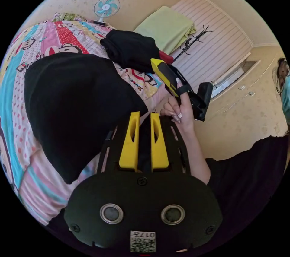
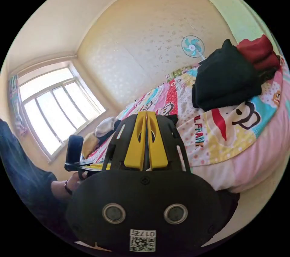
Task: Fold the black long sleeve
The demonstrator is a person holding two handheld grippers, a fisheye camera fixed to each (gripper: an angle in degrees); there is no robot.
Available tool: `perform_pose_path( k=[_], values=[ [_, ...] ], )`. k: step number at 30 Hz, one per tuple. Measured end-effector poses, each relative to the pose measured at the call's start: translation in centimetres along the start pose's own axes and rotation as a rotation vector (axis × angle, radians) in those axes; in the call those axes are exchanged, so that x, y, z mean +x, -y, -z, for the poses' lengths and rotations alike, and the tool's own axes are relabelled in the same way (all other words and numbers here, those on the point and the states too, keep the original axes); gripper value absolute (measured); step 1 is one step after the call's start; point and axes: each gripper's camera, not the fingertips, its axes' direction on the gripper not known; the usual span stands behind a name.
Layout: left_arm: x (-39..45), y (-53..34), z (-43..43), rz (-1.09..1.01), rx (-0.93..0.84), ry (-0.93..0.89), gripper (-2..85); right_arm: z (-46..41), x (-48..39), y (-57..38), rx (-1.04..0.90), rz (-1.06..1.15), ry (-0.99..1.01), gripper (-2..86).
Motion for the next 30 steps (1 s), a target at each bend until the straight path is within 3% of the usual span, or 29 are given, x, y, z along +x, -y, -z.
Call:
perform_pose_path(
  k=[1, 2, 3, 6, 7, 9, 12, 14, 17, 19, 22, 26, 28, 30],
  values=[
    [-0.2, -1.0, 1.9, 0.006, 0.054, 0.021, 6.5, -2.4, -0.1, 0.4, -0.177, 0.022, -0.010, 0.4],
    [-0.4, -1.5, 2.9, 0.013, 0.087, 0.047, 6.5, -5.3, 0.5, 0.3, -0.386, -0.015, -0.170, 0.4],
    [-0.7, -2.5, 5.0, 0.041, 0.159, 0.128, 7.1, -6.5, 0.9, -0.1, -0.474, -0.026, -0.279, 0.4],
    [-2.5, -5.6, 9.3, 0.229, 0.352, 0.408, 10.6, -6.2, 2.0, -0.6, -0.460, -0.088, -0.346, 0.5],
    [-3.9, -6.6, 10.0, 0.305, 0.390, 0.423, 12.0, -5.6, 2.6, -0.5, -0.457, -0.110, -0.338, 0.6],
    [-6.4, -7.3, 9.5, 0.368, 0.353, 0.287, 12.4, -4.8, 3.2, -0.5, -0.443, -0.108, -0.329, 0.8],
    [-9.0, -7.0, 6.0, 0.428, 0.156, 0.079, 12.4, -0.9, 4.3, -0.4, -0.322, -0.215, -0.281, 1.8],
    [-8.4, -7.0, 6.0, 0.405, 0.177, 0.128, 11.2, 4.3, 4.5, -1.0, -0.147, -0.294, -0.177, 4.2],
    [-8.3, -6.3, 6.8, 0.441, 0.159, 0.082, 5.1, 9.0, 6.1, -3.1, -0.122, -0.536, -0.073, 13.8],
    [-8.2, -5.9, 8.2, 0.493, 0.246, -0.093, 4.2, 10.3, 6.9, -5.0, -0.142, -0.662, 0.074, 20.3],
    [-6.9, -4.6, 9.8, 0.486, 0.302, -0.328, 4.1, 10.7, 8.0, -8.8, -0.163, -0.858, 0.300, 23.3],
    [-3.4, -3.5, 11.6, 0.399, 0.234, -0.310, 4.1, 8.0, 9.8, -11.6, -0.047, -1.052, 0.582, 23.9],
    [-1.0, -4.1, 12.3, 0.336, 0.167, -0.271, 4.0, 6.2, 11.2, -11.7, -0.021, -1.086, 0.626, 22.7],
    [0.7, -5.4, 13.0, 0.274, 0.122, -0.263, 4.2, 5.5, 12.7, -11.8, 0.023, -1.100, 0.625, 12.4]
  ],
)
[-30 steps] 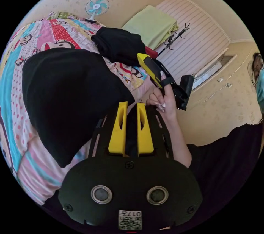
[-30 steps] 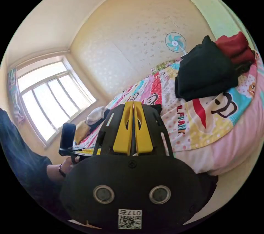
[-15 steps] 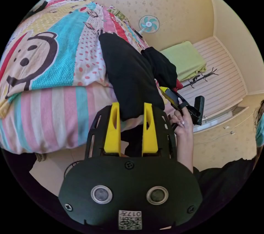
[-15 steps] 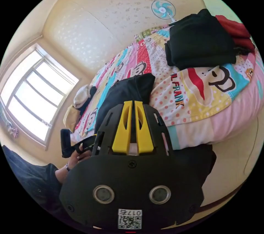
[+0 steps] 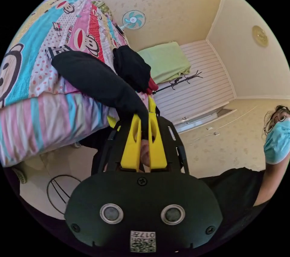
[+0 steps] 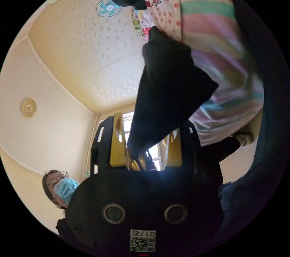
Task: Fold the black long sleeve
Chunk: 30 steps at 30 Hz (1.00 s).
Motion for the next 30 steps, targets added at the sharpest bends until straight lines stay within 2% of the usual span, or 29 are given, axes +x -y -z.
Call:
perform_pose_path(
  k=[2, 5, 7, 10, 12, 14, 16, 18, 21, 23, 25, 28, 30],
  values=[
    [0.7, -1.5, 1.6, -0.050, -0.038, 0.016, 4.9, 0.1, -1.4, 0.6, 0.020, -0.012, 0.053, 2.2],
    [-0.1, -3.8, 8.4, -0.143, 0.073, -0.018, 5.7, -1.0, -8.6, 2.9, -0.010, 0.162, 0.015, 0.4],
    [-2.1, -5.8, 14.7, -0.150, 0.222, 0.029, 6.4, -2.1, -13.8, 5.8, -0.037, 0.265, 0.033, 0.2],
    [-5.2, -7.5, 20.3, -0.085, 0.337, 0.144, 6.9, -3.6, -23.2, 10.9, -0.043, 0.438, 0.081, 0.1],
    [-7.0, -8.0, 22.2, -0.002, 0.376, 0.163, 7.1, -4.1, -29.3, 13.6, -0.042, 0.586, 0.038, 0.3],
    [-8.1, -8.2, 23.2, 0.029, 0.421, 0.126, 7.1, -3.8, -35.2, 15.8, 0.052, 0.718, -0.088, 0.7],
    [-8.9, -8.1, 23.3, 0.054, 0.448, 0.097, 6.6, -3.0, -37.0, 17.7, 0.151, 0.756, -0.203, 1.5],
    [-9.3, -7.5, 22.6, 0.074, 0.430, 0.091, 6.6, -1.9, -35.9, 20.0, 0.224, 0.716, -0.328, 3.1],
    [-10.0, -6.2, 21.4, 0.112, 0.374, 0.084, 7.4, -0.1, -28.3, 22.2, 0.279, 0.551, -0.558, 10.8],
    [-10.5, -5.5, 20.8, 0.136, 0.344, 0.092, 8.3, 0.0, -19.4, 20.4, 0.306, 0.460, -0.748, 13.7],
    [-11.3, -4.6, 20.7, 0.167, 0.315, 0.107, 8.9, -1.7, -12.2, 17.7, 0.269, 0.441, -0.821, 13.1],
    [-11.7, -3.4, 22.0, 0.191, 0.326, 0.155, 9.3, -8.1, -3.1, 11.8, 0.147, 0.476, -0.901, 11.5],
    [-11.7, -2.7, 23.8, 0.202, 0.361, 0.213, 9.7, -12.6, -2.4, 6.5, 0.216, 0.657, -1.005, 11.6]
  ],
)
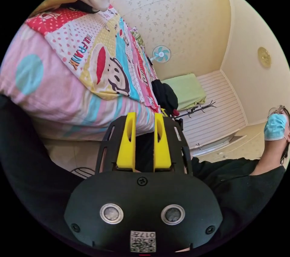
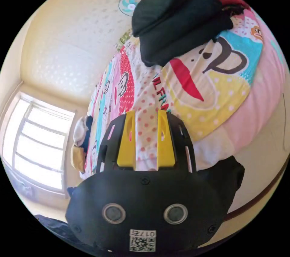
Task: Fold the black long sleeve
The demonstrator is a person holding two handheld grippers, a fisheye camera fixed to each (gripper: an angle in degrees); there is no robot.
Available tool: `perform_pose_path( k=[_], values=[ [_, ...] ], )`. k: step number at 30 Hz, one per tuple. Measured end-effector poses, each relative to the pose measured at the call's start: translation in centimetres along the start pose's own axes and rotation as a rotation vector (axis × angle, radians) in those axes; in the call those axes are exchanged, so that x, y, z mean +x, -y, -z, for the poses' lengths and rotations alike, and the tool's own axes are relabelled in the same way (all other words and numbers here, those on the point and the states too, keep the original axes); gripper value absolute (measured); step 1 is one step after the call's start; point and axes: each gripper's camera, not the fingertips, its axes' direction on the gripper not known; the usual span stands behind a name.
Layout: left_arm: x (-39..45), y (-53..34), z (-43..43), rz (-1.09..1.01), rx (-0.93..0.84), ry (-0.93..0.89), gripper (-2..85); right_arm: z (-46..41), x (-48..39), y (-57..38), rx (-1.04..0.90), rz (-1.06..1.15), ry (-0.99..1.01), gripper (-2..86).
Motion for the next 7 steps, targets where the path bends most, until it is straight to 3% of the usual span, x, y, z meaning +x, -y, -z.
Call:
perform_pose_path(
  k=[3, 5, 7],
  values=[
    [0.5, 2.5, 4.1, -0.026, 0.129, 0.138, 10.0, -3.7, -9.9, -1.8, -0.154, 0.239, -0.072, 10.4],
    [0.9, 3.8, 7.2, -0.026, 0.241, 0.255, 10.2, -7.8, -17.6, -2.8, -0.369, 0.517, 0.056, 6.5],
    [0.9, 5.3, 11.7, 0.011, 0.421, 0.462, 12.5, -13.0, -21.4, -4.3, -0.620, 0.635, 0.040, 4.6]
  ],
)
